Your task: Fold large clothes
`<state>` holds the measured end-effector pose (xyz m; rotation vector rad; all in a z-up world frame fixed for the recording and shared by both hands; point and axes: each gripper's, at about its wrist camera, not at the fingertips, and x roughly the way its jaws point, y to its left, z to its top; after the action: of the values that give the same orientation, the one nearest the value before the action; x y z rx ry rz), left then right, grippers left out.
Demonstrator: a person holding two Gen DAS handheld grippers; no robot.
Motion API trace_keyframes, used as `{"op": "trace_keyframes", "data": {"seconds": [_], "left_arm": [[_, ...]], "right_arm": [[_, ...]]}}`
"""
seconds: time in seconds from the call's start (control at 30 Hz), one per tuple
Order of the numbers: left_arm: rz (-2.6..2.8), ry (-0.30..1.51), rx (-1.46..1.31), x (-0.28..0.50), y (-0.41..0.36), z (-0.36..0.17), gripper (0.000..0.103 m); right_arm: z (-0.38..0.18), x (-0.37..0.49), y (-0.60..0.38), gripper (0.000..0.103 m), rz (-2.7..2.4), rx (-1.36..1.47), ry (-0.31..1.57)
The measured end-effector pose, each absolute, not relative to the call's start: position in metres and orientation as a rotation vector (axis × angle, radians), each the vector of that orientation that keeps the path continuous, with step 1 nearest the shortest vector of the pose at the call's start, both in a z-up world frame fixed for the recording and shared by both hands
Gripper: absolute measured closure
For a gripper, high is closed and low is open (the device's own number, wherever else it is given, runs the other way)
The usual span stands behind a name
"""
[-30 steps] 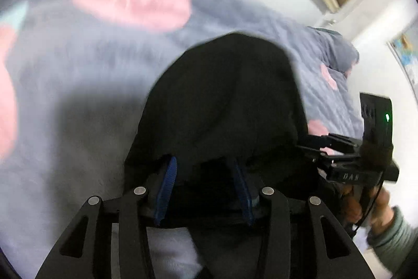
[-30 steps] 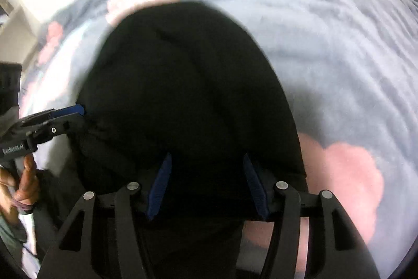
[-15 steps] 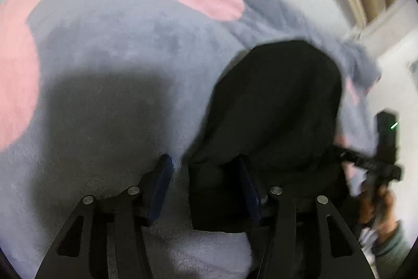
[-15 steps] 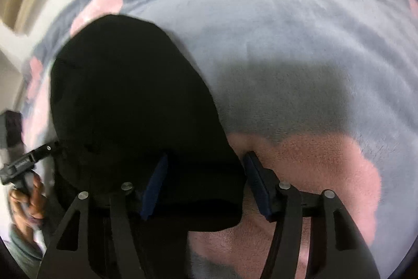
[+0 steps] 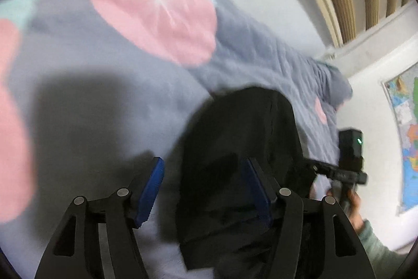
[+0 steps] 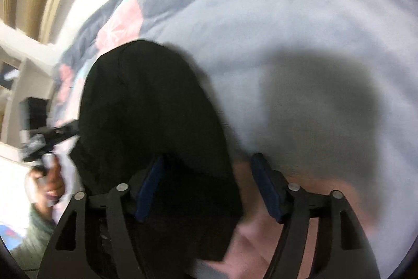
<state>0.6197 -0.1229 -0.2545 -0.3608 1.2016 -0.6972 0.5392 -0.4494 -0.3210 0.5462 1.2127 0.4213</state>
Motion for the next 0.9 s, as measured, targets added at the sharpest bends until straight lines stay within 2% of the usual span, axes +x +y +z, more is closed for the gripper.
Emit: {"op": "trace_keyframes", "data": {"seconds": [0.13,0.17,0.2,0.23,0.27,0.37,0.6,0.9], "left_arm": [[-0.780,1.319,-0.416,0.630,-0.144,-0.284,0.038],[-0.784,1.305,-0.394,0.628,-0.148,-0.282,0.042],[-0.788,1.291,-0.370,0.625,-0.152,-0.279,0.049],[-0.783,1.265,-0.325,0.621,-0.157,-0.274,0.067],[-0.782,1.234,-0.283,0.616,-0.161,-0.266,0.076],[-0.795,1.150,-0.225,0.598,-0.162,-0.241,0.085],[-0.857,0.992,-0.142,0.529,-0.144,-0.160,0.086],[-0.844,0.875,0.028,0.366,-0.125,-0.079,0.086]], "right_arm": [[-0.321,0.554,-0.433,0.024,0.526,0.578,1.235],[-0.317,0.554,-0.429,0.024,0.535,0.552,1.233],[-0.310,0.554,-0.421,0.030,0.544,0.501,1.225],[-0.303,0.553,-0.416,0.038,0.549,0.462,1.219],[-0.296,0.550,-0.409,0.048,0.550,0.404,1.209],[-0.272,0.531,-0.402,0.075,0.550,0.308,1.154],[-0.195,0.460,-0.394,0.077,0.528,0.211,0.985],[-0.095,0.286,-0.374,0.078,0.445,0.013,0.826]]}}
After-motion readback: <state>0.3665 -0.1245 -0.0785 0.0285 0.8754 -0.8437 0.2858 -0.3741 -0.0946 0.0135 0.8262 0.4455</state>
